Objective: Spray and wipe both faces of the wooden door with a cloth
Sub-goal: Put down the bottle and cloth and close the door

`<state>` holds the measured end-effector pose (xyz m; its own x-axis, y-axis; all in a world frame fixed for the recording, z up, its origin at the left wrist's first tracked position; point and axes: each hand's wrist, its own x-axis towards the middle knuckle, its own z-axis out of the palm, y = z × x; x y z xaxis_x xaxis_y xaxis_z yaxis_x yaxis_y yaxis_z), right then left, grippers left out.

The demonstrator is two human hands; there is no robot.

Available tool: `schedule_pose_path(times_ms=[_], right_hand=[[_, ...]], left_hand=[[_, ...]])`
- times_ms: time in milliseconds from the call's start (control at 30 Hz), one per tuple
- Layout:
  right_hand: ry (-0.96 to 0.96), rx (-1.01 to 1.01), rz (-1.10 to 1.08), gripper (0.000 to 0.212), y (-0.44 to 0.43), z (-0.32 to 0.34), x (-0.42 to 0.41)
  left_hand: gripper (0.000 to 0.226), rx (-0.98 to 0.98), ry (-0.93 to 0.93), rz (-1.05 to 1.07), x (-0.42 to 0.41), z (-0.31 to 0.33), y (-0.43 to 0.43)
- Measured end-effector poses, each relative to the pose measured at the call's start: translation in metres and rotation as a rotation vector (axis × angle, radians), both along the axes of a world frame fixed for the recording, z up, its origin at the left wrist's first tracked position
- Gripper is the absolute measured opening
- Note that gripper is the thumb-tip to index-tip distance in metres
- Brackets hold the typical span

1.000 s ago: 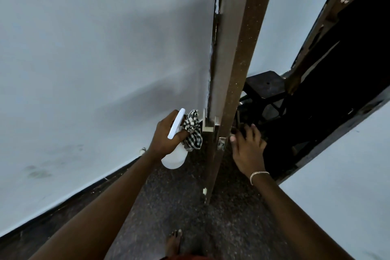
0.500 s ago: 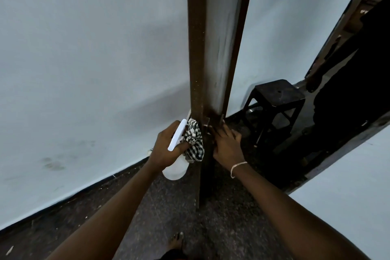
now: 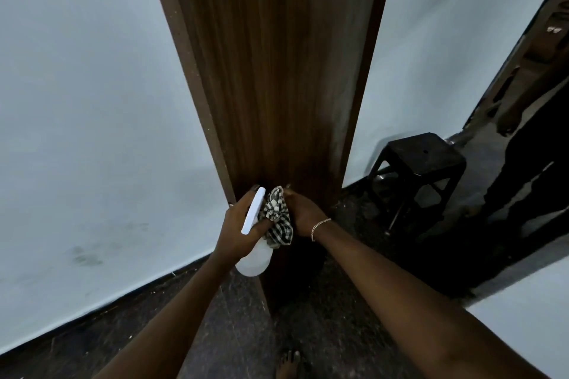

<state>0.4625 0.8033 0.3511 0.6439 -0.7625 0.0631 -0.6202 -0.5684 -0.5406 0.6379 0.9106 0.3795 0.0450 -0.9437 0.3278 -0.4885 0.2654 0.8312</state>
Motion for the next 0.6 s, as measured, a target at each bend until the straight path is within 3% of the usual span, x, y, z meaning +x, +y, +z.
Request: schedule_pose_path(times_ms=[200, 300, 467, 600], right_hand=[[-0.124, 0.141, 0.012, 0.038, -0.025, 0.005, 0.028], [-0.406, 0.2, -0.2, 0.027, -0.042, 0.003, 0.021], [-0.868, 0.432, -0.45, 0.026, -0.054, -0.001, -0.021], [-0.818, 0.409, -0.404, 0.05, -0.063, -0.006, -0.051]], left_hand=[[0.051, -0.003, 0.07, 0.02, 0.013, 0.006, -0.044], [0.034, -0.013, 0.095, -0.006, 0.016, 0.008, -0.074], [0.032, 0.045, 0.177, -0.111, -0.002, -0.003, -0.122], [0.04, 0.094, 0.222, -0.201, -0.032, -0.018, -0.169]])
